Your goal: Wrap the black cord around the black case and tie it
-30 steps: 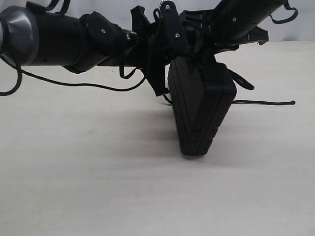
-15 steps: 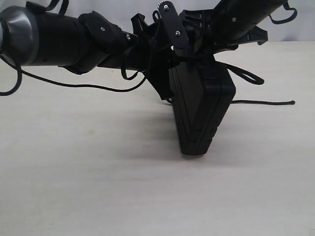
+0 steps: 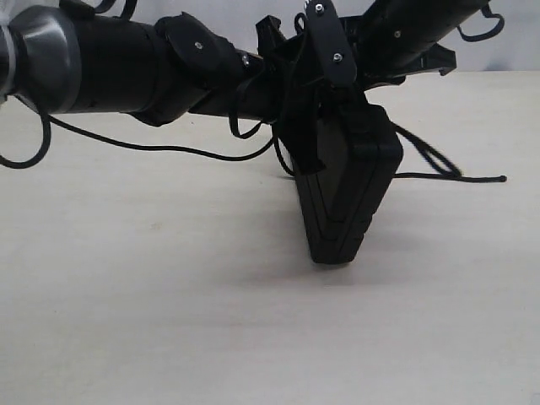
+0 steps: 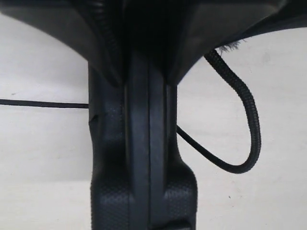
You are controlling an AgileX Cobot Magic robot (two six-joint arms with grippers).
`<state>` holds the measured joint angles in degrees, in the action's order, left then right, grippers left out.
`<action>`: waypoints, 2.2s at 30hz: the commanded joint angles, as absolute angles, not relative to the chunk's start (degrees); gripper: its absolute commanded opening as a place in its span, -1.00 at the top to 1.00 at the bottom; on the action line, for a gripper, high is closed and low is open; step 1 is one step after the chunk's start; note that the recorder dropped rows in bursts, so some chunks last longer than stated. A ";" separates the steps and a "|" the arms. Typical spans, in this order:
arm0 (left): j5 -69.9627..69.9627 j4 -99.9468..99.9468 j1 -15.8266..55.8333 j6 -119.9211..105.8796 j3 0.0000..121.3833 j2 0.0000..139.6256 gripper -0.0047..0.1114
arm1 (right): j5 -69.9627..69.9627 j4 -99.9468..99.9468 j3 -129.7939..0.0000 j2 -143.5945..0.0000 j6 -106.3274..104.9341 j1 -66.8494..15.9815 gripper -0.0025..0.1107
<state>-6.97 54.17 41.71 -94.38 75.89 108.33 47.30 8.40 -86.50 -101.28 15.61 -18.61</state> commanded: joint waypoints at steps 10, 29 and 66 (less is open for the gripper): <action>-8.48 54.60 42.65 -94.44 76.99 107.75 0.81 | 47.13 6.62 -86.41 -101.23 15.50 -18.82 0.88; -23.24 3.04 42.54 -58.38 76.75 104.20 -0.08 | 48.05 6.62 -86.41 -101.23 15.50 -18.82 0.88; -18.50 11.23 40.35 -54.19 76.75 106.65 0.92 | 48.03 6.73 -86.41 -101.23 15.50 -18.82 0.88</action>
